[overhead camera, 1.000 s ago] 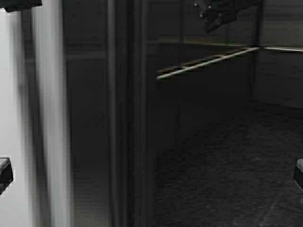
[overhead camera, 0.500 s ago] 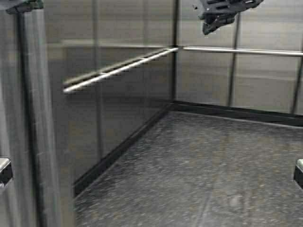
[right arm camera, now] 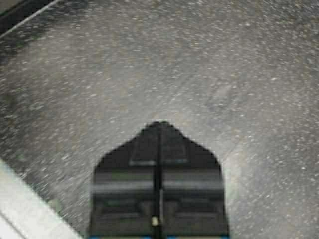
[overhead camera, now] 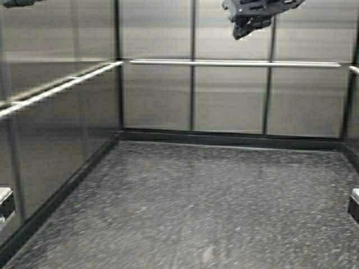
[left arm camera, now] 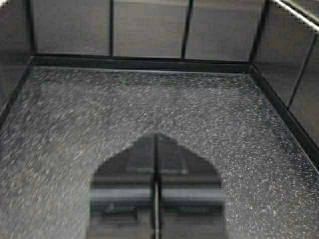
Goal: Navigate to elevator, push the call button, then enter the elevator
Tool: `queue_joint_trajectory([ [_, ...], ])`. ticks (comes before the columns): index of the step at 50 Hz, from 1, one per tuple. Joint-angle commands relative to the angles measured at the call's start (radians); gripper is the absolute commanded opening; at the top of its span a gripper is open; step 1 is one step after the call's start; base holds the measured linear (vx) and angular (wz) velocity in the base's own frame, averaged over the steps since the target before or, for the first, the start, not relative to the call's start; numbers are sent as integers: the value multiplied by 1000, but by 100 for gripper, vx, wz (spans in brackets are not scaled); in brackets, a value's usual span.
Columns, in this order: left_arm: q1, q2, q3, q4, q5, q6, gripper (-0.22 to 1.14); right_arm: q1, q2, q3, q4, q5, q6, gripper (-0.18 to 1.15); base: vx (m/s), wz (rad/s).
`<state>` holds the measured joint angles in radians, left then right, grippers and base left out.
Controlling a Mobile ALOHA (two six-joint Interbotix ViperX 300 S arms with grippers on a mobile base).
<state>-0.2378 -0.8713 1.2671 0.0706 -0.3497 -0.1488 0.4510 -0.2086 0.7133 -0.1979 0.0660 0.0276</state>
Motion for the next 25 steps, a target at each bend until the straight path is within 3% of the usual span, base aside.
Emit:
queue_joint_trajectory([
  [1, 3, 6, -17, 0, -6, 9, 3, 20, -2, -25, 2, -20, -2, 6, 43, -26],
  [25, 3, 11, -14, -6, -5, 5, 2, 26, 25, -28, 2, -23, 0, 6, 52, -9],
])
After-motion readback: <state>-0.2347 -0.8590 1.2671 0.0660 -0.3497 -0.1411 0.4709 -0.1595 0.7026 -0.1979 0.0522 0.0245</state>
